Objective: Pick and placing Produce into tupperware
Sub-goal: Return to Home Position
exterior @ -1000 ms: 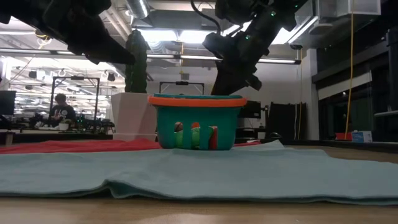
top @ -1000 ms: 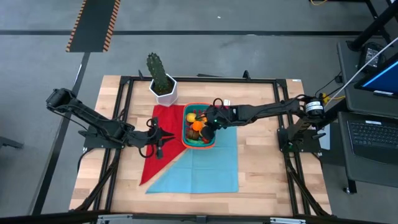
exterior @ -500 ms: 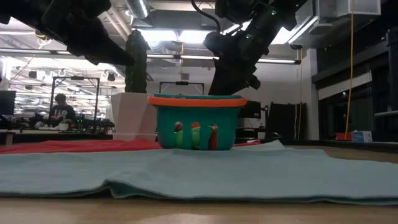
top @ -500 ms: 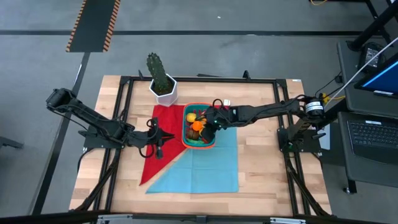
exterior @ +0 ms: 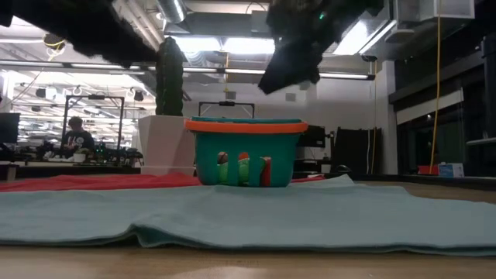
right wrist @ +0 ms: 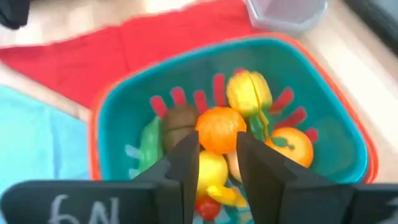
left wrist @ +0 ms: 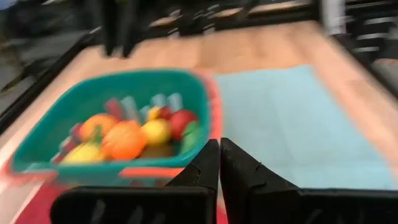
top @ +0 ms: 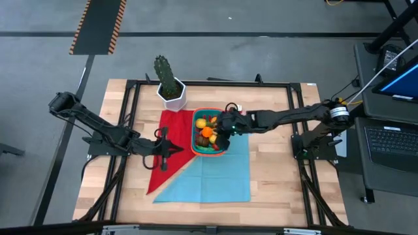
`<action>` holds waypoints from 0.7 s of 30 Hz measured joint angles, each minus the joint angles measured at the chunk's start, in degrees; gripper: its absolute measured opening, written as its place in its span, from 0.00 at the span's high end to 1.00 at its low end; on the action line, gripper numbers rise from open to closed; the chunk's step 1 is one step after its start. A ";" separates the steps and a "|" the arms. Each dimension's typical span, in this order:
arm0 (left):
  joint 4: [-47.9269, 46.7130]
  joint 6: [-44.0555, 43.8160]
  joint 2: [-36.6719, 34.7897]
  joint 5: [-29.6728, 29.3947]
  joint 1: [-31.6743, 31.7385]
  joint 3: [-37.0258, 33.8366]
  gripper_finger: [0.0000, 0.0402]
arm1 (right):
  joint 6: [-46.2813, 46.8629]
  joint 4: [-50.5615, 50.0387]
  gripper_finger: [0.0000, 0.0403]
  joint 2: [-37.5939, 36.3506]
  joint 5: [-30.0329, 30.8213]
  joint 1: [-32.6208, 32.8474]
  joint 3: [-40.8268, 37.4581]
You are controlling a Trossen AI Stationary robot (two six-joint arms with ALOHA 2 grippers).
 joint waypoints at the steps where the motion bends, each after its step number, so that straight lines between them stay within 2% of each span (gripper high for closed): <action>1: 0.05 1.23 -0.88 1.93 -0.43 0.00 0.98 | -1.01 0.67 0.73 -1.02 0.76 0.53 -0.50; 3: -0.35 3.29 -3.10 4.77 -1.25 0.00 0.96 | -2.32 1.92 0.73 -2.84 1.48 1.58 -2.16; 8: -0.92 5.19 -12.01 7.69 -1.86 -2.04 0.91 | -4.81 8.93 0.73 -7.65 1.74 4.95 -10.00; 11: 3.52 6.77 -17.27 12.54 -1.02 -7.20 0.89 | -6.46 16.03 0.73 -10.98 1.56 7.59 -16.41; 16: 16.03 11.39 -26.13 16.72 1.59 -17.43 0.85 | -12.56 32.50 0.73 -18.55 1.52 12.12 -28.04; 18: 17.49 11.62 -29.32 17.15 3.06 -20.06 0.84 | -14.36 37.19 0.73 -22.31 1.34 13.39 -32.07; 21: 16.14 11.56 -34.16 17.20 5.51 -22.25 0.83 | -15.30 39.04 0.73 -28.73 1.34 14.18 -36.61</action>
